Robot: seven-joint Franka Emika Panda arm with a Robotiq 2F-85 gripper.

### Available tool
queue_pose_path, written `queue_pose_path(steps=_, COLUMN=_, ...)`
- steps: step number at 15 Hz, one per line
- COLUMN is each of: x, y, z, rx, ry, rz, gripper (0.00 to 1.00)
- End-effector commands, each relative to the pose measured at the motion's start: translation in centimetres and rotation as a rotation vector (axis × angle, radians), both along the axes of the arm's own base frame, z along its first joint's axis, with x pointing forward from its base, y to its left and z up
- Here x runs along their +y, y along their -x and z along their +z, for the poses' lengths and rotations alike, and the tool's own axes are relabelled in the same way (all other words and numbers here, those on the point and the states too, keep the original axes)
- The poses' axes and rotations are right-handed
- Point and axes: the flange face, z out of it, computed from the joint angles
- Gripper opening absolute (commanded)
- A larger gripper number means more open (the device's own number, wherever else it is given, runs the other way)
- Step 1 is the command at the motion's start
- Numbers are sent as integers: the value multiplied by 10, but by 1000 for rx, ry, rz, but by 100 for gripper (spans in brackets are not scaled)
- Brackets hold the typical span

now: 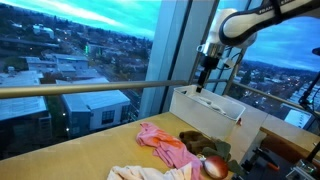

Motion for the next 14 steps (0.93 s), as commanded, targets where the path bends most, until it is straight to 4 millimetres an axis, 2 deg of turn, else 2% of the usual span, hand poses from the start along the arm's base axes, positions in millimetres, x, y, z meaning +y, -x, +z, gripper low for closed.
queue_pose_path(steps=1, x=34, y=12, z=-64, rx=61, ry=-2, rz=36, gripper=100)
queue_pose_path(steps=4, x=66, y=21, z=-119, rx=114, ry=-4, rz=86, gripper=100)
queue_pose_path(steps=9, x=128, y=40, z=-199, rx=177, ry=1, rz=181, gripper=100)
queue_pose_path(steps=12, x=161, y=52, z=-234, rx=207, ry=-4, rz=217, gripper=100)
queue_pose_path(steps=14, x=182, y=59, z=-248, rx=224, ry=-3, rz=243, gripper=100)
